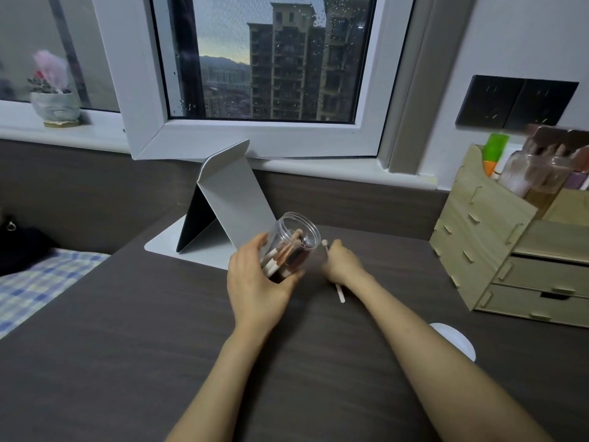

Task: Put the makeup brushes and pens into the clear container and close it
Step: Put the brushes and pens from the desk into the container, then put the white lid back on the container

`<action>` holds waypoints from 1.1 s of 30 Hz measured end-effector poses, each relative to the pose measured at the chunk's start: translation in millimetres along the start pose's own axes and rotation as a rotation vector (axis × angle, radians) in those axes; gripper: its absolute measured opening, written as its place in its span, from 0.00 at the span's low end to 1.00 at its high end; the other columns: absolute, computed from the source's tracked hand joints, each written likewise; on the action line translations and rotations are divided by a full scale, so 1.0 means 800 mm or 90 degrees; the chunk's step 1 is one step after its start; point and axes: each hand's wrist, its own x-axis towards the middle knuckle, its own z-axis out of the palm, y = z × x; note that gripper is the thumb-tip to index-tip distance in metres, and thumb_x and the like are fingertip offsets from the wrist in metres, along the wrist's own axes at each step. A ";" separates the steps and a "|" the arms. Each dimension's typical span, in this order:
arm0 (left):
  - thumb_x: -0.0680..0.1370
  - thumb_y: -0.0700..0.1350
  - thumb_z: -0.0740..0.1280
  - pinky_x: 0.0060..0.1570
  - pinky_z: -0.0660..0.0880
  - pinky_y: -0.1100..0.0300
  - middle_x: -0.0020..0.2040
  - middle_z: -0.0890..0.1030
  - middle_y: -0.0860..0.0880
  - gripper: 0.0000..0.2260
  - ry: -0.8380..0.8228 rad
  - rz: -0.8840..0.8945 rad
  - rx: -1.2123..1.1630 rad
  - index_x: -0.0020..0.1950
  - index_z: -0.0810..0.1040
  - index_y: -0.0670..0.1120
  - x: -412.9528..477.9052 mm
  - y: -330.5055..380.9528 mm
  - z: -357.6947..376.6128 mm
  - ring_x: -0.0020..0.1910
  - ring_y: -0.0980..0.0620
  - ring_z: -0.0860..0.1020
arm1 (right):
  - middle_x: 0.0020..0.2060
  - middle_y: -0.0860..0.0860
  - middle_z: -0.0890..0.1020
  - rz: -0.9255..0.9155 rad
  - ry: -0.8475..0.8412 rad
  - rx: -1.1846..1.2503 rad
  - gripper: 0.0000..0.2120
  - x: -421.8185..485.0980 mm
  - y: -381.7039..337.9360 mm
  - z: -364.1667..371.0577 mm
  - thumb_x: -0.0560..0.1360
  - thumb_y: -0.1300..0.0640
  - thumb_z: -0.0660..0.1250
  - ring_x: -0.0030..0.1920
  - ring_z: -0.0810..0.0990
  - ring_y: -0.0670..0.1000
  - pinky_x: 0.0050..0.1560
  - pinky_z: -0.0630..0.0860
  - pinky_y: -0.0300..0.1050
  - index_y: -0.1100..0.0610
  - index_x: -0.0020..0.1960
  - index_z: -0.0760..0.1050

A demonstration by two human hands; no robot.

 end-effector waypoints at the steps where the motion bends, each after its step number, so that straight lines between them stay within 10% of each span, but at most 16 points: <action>1: 0.58 0.48 0.80 0.50 0.63 0.64 0.54 0.78 0.48 0.34 -0.001 0.001 0.000 0.60 0.72 0.45 0.000 0.001 0.000 0.54 0.48 0.73 | 0.61 0.63 0.76 -0.001 0.014 0.060 0.18 -0.005 0.009 -0.008 0.76 0.63 0.59 0.61 0.76 0.63 0.56 0.73 0.49 0.64 0.64 0.62; 6: 0.58 0.47 0.80 0.50 0.67 0.57 0.52 0.79 0.46 0.33 -0.010 0.022 0.018 0.60 0.73 0.43 -0.002 0.007 0.000 0.52 0.45 0.74 | 0.35 0.55 0.73 -0.048 0.187 0.550 0.30 -0.058 0.033 -0.081 0.73 0.70 0.59 0.24 0.73 0.48 0.18 0.71 0.36 0.56 0.71 0.54; 11: 0.59 0.47 0.80 0.48 0.66 0.59 0.51 0.78 0.47 0.32 -0.036 0.056 0.009 0.59 0.73 0.44 -0.007 0.016 0.000 0.50 0.48 0.73 | 0.34 0.53 0.74 -0.252 0.388 0.777 0.33 -0.131 0.014 -0.135 0.72 0.74 0.58 0.24 0.77 0.44 0.26 0.76 0.36 0.50 0.70 0.54; 20: 0.57 0.50 0.79 0.49 0.61 0.76 0.50 0.74 0.57 0.33 -0.109 0.080 -0.036 0.59 0.72 0.47 -0.015 0.024 0.002 0.48 0.61 0.68 | 0.37 0.46 0.83 -0.342 0.308 0.541 0.18 -0.136 -0.020 -0.083 0.72 0.64 0.67 0.34 0.78 0.43 0.39 0.74 0.34 0.49 0.56 0.66; 24: 0.57 0.50 0.80 0.49 0.61 0.74 0.51 0.74 0.57 0.34 -0.108 0.076 -0.029 0.60 0.72 0.47 -0.014 0.022 0.003 0.50 0.58 0.70 | 0.36 0.42 0.80 -0.355 0.303 0.352 0.04 -0.132 -0.015 -0.077 0.74 0.57 0.66 0.40 0.78 0.44 0.43 0.74 0.40 0.52 0.48 0.78; 33: 0.58 0.49 0.80 0.50 0.64 0.64 0.52 0.73 0.56 0.34 -0.093 0.017 -0.037 0.60 0.72 0.46 -0.012 0.020 0.002 0.53 0.53 0.72 | 0.43 0.48 0.83 -0.251 0.204 0.355 0.06 -0.134 0.061 -0.111 0.76 0.58 0.65 0.46 0.80 0.45 0.46 0.73 0.37 0.54 0.49 0.80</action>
